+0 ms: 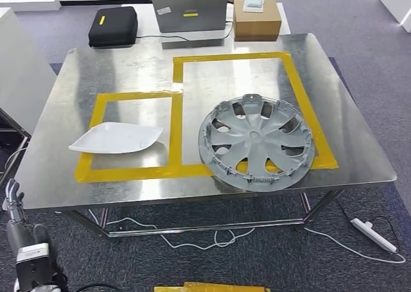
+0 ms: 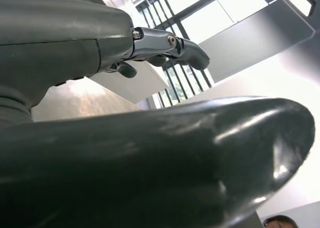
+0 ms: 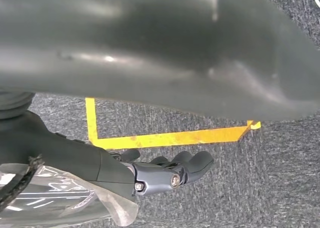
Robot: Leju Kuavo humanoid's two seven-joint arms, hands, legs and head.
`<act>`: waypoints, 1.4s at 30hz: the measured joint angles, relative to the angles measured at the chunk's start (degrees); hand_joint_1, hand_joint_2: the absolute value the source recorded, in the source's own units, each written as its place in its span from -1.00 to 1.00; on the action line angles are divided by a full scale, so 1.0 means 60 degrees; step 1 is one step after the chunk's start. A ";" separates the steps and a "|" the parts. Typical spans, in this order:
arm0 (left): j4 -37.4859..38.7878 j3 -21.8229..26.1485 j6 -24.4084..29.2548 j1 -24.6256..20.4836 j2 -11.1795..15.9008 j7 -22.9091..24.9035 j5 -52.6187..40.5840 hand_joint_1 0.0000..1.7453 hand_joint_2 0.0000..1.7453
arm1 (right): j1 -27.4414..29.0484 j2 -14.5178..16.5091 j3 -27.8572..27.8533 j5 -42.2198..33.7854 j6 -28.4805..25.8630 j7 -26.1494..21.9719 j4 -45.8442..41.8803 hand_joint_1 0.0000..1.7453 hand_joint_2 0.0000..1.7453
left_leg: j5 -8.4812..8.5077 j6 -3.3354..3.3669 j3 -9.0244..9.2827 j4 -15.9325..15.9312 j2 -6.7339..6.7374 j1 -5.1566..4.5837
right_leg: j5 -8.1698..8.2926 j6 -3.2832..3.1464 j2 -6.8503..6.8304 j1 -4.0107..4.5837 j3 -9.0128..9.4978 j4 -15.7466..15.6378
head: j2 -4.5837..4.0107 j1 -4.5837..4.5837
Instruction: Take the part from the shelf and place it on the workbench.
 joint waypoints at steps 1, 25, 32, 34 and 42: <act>0.0001 0.0051 -0.0060 -0.0004 -0.0001 0.0000 0.0083 -1.00 -1.00 | 0.0000 0.0006 -0.0003 0.0012 0.0004 -0.0001 0.0000 -1.00 -1.00 | -0.0017 -0.0003 -0.0002 0.0018 0.0000 -0.0001 | 0.0004 0.0005 -0.0002 -0.0008 0.0002 0.0000 | 0.0000 -0.0001; 0.0302 0.1075 -0.0806 -0.0196 -0.0312 0.0004 0.1017 -1.00 -1.00 | -0.0006 0.0080 -0.0148 0.0055 0.0048 -0.0113 0.0001 -1.00 -1.00 | -0.1063 -0.0492 -0.0350 0.1254 -0.0050 0.0188 | 0.0099 -0.0100 0.0065 -0.0148 -0.0077 0.0065 | 0.0000 -0.0021; 0.0760 0.1766 -0.1051 -0.0278 -0.0420 0.0007 0.1267 -1.00 -1.00 | -0.0003 0.0095 -0.0181 0.0095 0.0048 -0.0093 0.0001 -1.00 -1.00 | -0.0547 -0.0047 0.0196 0.0706 -0.0168 0.0006 | 0.0247 -0.0222 0.0191 0.0100 -0.0248 0.0077 | 0.0000 -0.0023; 0.0878 0.1930 -0.1057 -0.0327 -0.0453 0.0007 0.1289 -1.00 -1.00 | -0.0008 0.0111 -0.0192 0.0113 0.0048 -0.0097 0.0001 -1.00 -1.00 | -0.0400 0.0052 0.0505 0.0042 -0.0225 -0.0063 | 0.0326 -0.0143 0.0211 0.0105 -0.0302 0.0084 | 0.0000 -0.0022; 0.1669 0.2418 -0.1023 -0.0556 -0.0623 0.0007 0.1288 -1.00 -1.00 | 0.0008 0.0114 -0.0219 0.0186 0.0063 -0.0112 0.0000 -1.00 -1.00 | 0.0175 0.0226 -0.0032 -0.0190 -0.0089 -0.0034 | -0.1286 0.0263 0.0156 0.0028 -0.1130 0.2236 | 0.0000 0.0023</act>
